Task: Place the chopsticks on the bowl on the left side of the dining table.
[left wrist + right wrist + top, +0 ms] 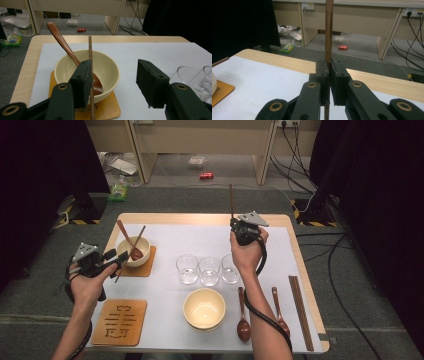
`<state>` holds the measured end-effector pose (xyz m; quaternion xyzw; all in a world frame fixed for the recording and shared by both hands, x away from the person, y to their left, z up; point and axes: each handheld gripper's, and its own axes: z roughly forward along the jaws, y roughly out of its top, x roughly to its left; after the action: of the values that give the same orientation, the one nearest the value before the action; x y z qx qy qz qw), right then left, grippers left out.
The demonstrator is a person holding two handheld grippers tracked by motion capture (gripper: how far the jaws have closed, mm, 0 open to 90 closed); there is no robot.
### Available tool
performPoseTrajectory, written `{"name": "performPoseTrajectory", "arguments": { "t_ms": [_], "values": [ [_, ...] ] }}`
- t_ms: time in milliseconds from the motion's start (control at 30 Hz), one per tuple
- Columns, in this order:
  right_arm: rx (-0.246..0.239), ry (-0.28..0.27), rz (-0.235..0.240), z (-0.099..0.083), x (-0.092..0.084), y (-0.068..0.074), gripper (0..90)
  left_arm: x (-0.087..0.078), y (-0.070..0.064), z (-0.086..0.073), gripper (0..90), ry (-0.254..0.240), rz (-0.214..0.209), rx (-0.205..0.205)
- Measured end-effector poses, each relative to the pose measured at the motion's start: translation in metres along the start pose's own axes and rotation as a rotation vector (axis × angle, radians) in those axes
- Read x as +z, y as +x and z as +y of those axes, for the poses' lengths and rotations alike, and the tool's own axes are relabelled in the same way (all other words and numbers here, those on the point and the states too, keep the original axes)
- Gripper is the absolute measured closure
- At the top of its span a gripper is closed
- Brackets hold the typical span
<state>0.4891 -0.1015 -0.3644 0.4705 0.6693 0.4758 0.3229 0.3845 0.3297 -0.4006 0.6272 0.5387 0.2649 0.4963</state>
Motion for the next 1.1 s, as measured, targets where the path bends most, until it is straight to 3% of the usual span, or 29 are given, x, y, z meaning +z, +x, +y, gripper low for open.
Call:
{"name": "performPoseTrajectory", "arguments": {
  "t_ms": [333, 667, 867, 1100],
  "values": [
    [0.010, -0.011, 0.030, 0.004, 0.006, 0.008, 85.4, 0.002, -0.003, 0.001, 46.3, -0.013, -0.005, 0.008],
    [0.014, -0.018, 0.070, 0.004, 0.011, 0.019, 85.4, 0.019, -0.021, 0.011, 46.7, -0.027, -0.064, 0.027],
    [0.013, -0.019, 0.088, 0.005, 0.013, 0.024, 85.4, 0.041, -0.036, 0.029, 47.2, -0.023, -0.125, 0.023],
    [0.005, -0.020, 0.108, 0.006, 0.016, 0.031, 85.4, 0.066, -0.061, 0.061, 47.8, -0.031, -0.185, 0.057]
  ]
}}
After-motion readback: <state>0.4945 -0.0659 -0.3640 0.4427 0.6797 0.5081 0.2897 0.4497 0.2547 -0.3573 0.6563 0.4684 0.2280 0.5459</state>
